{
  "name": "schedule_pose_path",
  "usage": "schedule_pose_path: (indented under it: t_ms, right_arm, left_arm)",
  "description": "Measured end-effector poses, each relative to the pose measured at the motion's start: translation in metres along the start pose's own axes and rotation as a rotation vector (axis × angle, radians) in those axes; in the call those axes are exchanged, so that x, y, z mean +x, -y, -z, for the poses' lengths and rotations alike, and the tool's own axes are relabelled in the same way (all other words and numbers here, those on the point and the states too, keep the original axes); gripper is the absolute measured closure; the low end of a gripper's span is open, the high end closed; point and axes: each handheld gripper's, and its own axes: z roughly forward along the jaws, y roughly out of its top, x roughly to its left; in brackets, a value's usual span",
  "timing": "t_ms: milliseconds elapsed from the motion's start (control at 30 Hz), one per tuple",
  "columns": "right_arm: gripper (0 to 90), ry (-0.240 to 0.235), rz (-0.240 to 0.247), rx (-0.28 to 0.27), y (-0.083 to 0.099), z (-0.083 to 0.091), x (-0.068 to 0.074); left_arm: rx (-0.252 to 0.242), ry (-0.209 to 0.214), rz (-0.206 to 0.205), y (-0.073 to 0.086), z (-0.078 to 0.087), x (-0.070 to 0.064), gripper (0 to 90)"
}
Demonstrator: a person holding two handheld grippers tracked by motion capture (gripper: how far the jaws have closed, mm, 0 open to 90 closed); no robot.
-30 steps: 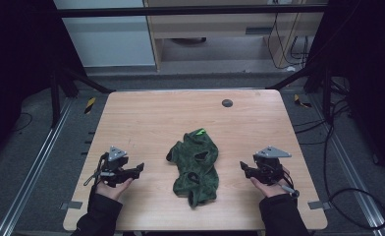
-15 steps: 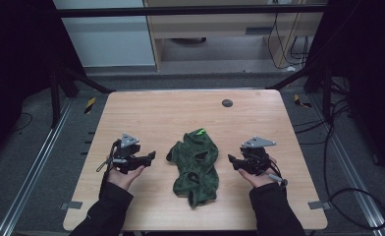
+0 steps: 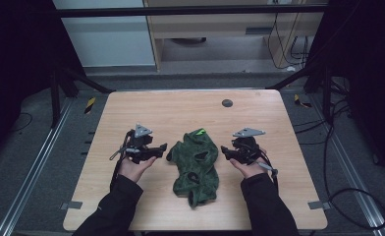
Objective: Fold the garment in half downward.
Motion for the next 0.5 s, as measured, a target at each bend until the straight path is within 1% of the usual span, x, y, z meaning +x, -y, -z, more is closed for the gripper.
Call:
schedule_pose_path:
  t_ms: [33,167,233,267,333,367,400,433,500]
  right_arm:
    - [49.2,0.0,0.0,0.0,0.0,0.0,0.0]
    - [49.8,-0.003,0.005,0.003,-0.006,-0.009,0.002]
    - [50.2,-0.01,0.003,0.002,-0.009,-0.012,0.002]
    - [50.4,-0.017,-0.002,0.001,-0.012,-0.017,0.001]
    - [50.2,-0.016,-0.003,0.002,-0.013,-0.019,0.002]
    - [50.2,-0.013,0.005,0.007,-0.014,-0.022,0.002]
    - [50.4,-0.009,0.001,0.008,-0.015,-0.026,0.002]
    - [50.4,-0.009,0.001,0.008,-0.015,-0.026,0.002]
    - [51.2,-0.011,-0.002,0.007,-0.017,-0.032,0.002]
  left_arm:
    - [0.0,0.0,0.0,0.0,0.0,0.0,34.6]
    - [0.011,0.006,0.006,-0.006,-0.01,0.002,35.5]
    - [0.017,0.008,0.007,-0.008,-0.014,0.003,36.2]
    - [0.019,0.01,0.006,-0.009,-0.017,0.004,36.7]
    - [0.022,0.015,0.013,-0.011,-0.02,0.005,37.1]
    - [0.02,0.016,0.012,-0.012,-0.022,0.005,38.0]
    - [0.02,0.018,0.011,-0.012,-0.023,0.005,38.7]
    - [0.026,0.019,0.01,-0.013,-0.025,0.005,38.7]
    - [0.029,0.019,-0.002,-0.014,-0.028,0.004,38.8]
